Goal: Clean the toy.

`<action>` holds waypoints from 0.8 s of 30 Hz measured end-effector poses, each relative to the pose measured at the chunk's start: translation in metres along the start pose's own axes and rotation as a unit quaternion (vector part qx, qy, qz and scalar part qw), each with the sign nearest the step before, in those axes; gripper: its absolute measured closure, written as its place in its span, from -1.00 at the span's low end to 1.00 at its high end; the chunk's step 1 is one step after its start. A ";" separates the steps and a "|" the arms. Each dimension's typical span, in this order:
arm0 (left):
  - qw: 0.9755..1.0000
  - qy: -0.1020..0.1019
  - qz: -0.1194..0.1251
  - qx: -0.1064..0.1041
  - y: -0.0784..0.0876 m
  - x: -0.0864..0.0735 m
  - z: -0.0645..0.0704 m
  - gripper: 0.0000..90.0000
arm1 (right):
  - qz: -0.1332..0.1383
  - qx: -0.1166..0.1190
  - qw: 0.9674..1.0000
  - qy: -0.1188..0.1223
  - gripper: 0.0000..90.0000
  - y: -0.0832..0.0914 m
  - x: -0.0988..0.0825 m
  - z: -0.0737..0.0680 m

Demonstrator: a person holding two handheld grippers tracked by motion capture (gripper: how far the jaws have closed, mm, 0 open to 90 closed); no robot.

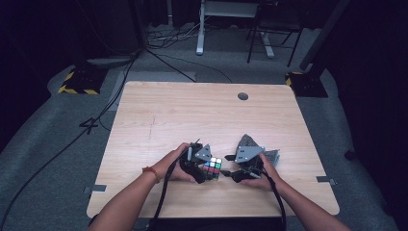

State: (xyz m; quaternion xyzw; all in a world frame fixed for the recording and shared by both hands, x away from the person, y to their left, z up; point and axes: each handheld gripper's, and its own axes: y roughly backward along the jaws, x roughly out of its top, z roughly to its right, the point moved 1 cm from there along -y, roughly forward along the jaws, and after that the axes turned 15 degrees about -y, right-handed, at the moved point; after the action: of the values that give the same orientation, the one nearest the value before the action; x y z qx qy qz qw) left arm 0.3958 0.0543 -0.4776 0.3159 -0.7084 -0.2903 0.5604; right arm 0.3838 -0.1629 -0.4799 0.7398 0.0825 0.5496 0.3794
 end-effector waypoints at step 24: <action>1.000 0.021 0.012 0.006 0.007 -0.016 0.011 -0.37 | -0.004 -0.008 1.000 0.021 -0.05 -0.007 0.004 -0.005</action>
State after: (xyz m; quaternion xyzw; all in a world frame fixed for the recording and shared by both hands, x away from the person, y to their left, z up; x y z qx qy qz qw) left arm 0.3871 0.0716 -0.4845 0.3164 -0.7018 -0.2728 0.5770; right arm 0.3830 -0.1530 -0.4810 0.7246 0.0890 0.5642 0.3856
